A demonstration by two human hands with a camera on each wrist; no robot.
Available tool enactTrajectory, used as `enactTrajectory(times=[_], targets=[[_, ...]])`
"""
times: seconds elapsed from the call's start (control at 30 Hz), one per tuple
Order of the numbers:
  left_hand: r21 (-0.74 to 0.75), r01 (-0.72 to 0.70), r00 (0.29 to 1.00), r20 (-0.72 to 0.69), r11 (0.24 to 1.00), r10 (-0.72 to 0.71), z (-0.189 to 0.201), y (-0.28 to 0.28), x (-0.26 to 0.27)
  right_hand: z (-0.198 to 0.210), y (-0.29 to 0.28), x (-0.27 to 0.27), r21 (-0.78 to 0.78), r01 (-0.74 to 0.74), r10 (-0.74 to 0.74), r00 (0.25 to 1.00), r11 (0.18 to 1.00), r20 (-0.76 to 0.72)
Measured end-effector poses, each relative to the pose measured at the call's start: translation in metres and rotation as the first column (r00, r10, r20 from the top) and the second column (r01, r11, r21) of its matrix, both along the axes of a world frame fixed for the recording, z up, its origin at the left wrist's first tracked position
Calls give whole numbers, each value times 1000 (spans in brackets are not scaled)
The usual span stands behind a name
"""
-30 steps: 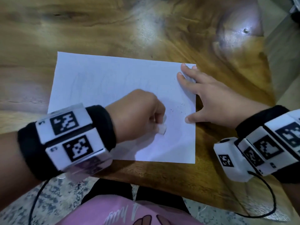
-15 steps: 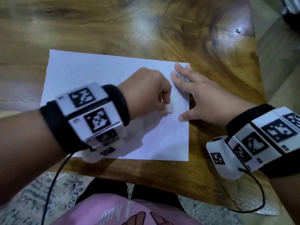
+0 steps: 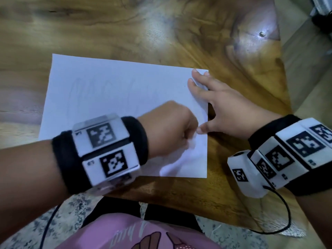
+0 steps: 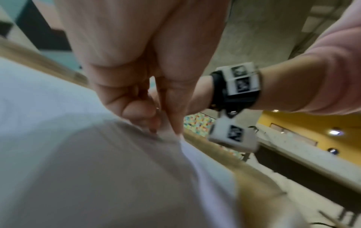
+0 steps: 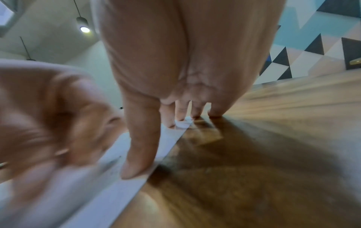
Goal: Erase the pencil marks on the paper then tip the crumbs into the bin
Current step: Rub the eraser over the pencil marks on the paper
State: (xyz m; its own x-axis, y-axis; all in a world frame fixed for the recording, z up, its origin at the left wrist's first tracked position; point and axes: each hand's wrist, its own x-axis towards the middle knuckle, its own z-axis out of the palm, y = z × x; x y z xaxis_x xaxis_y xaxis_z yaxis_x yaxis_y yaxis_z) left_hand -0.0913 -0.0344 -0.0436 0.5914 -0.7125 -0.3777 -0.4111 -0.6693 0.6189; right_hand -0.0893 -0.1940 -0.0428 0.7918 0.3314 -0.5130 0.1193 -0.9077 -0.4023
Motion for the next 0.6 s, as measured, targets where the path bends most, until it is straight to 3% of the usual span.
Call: enactTrajectory(times=[0.07,0.2,0.3,0.37,0.5,0.6], targets=[[19,49,996,-74,999,-48,0,2,-7,0,-1,0,7,4,-4,1000,1000,-3],[-19,-91,994,52,996,92,2,-4,3,-1,0,0,-9,-14,14,1000,1000,9],[16,44,998,-45,999,-44,0,3,-9,-1,-1,0,2,-7,7,1000,1000,-1],[34,56,995,-86,998,-53,2,4,-9,-1,-1,0,-3,-6,6,1000,1000,0],[-24,-105,992,73,994,107,3,-1,2,0,-1,0,-7,-9,9,1000,1000,5],[35,66,995,-74,997,-63,1,4,-8,0,0,0,-1,-1,1,1000,1000,-2]])
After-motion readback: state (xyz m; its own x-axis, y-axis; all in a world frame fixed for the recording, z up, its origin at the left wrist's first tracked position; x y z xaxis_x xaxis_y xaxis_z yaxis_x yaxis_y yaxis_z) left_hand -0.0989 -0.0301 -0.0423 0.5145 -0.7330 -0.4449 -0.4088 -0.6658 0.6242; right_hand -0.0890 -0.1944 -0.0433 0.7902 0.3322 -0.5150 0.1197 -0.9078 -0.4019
